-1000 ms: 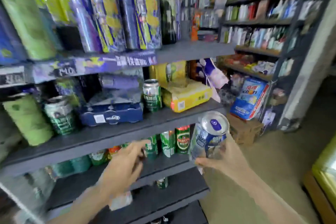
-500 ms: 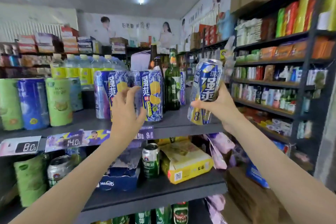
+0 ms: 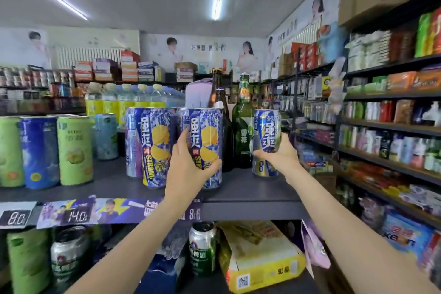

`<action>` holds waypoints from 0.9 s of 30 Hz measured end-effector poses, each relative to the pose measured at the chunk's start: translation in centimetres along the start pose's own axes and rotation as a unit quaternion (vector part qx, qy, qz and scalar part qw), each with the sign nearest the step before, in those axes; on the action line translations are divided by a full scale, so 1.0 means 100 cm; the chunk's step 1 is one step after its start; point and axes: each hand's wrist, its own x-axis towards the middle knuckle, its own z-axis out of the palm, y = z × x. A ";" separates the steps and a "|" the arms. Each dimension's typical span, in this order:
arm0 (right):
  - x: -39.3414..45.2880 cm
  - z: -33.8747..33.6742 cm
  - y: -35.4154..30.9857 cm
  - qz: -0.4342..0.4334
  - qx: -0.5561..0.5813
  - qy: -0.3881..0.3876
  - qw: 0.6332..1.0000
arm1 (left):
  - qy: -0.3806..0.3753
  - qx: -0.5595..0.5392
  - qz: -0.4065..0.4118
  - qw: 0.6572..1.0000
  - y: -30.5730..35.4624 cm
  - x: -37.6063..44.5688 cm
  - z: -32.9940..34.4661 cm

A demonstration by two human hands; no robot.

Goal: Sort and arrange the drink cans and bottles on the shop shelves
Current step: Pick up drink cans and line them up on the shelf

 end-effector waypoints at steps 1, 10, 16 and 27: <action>0.000 0.003 0.003 -0.001 0.000 0.008 1.000 | -0.009 -0.004 -0.010 1.000 0.000 0.000 0.000; -0.012 0.004 0.017 0.009 -0.089 -0.010 0.996 | -0.022 0.031 -0.006 0.999 0.001 -0.001 0.000; -0.016 0.013 0.012 0.009 -0.116 -0.013 0.993 | -0.027 0.036 -0.011 0.999 0.003 -0.005 -0.001; -0.053 0.034 -0.041 -0.176 -0.003 0.024 0.984 | 0.130 0.044 0.027 0.990 -0.023 0.003 -0.065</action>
